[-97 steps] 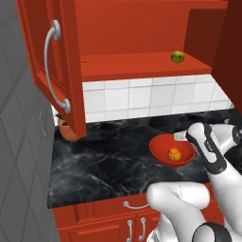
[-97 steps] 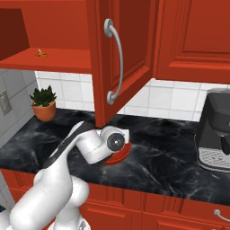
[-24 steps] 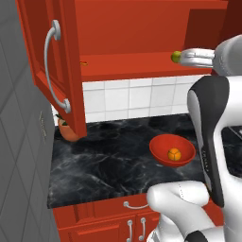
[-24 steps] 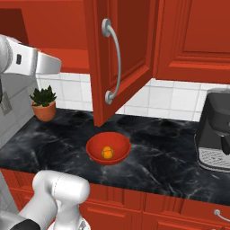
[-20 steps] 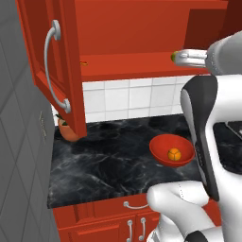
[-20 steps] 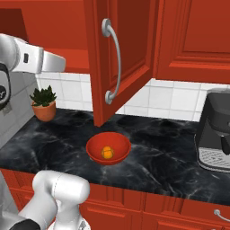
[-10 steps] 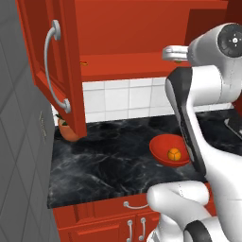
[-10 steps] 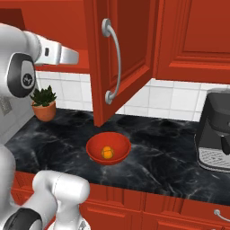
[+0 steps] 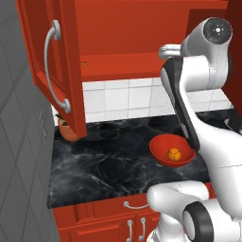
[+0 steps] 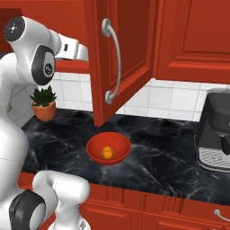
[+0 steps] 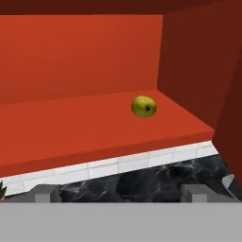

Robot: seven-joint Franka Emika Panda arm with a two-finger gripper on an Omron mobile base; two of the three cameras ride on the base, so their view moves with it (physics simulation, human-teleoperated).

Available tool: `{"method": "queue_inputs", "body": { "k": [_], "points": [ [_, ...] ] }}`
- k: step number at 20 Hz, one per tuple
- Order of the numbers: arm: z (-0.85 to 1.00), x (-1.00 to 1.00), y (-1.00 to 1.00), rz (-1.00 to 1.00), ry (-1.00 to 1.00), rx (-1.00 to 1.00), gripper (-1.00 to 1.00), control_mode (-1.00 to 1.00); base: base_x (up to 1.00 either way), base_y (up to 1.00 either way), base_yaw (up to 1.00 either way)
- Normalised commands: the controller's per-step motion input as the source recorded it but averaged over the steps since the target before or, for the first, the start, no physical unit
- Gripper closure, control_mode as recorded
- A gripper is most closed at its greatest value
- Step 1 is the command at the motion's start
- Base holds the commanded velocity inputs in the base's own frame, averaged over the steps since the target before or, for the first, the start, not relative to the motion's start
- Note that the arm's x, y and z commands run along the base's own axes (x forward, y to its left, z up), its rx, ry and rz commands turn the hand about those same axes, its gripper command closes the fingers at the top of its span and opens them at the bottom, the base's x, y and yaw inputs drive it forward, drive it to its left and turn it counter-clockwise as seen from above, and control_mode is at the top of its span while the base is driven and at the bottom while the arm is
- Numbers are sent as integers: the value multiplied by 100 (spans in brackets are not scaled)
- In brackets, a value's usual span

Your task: Open the cabinet. Pick the orange and pear from the cabinet and place them into the bowl. Then close the cabinet.

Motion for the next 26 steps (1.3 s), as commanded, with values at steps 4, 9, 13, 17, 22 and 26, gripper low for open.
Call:
{"method": "queue_inputs", "body": {
  "k": [4,9,13,17,22,26],
  "points": [
    [-16,45,-25,1,1,0,-100,-100,0,0,0],
    [-10,30,-17,1,-2,0,-100,-100,0,0,0],
    [-10,39,-44,0,-9,0,-100,-100,0,0,0],
    [-9,46,-45,0,-10,0,-100,-100,0,0,0],
    [-11,58,-26,1,-3,0,-100,-100,0,0,0],
    [-9,63,-16,1,0,0,-100,-100,0,0,0]
  ]
}}
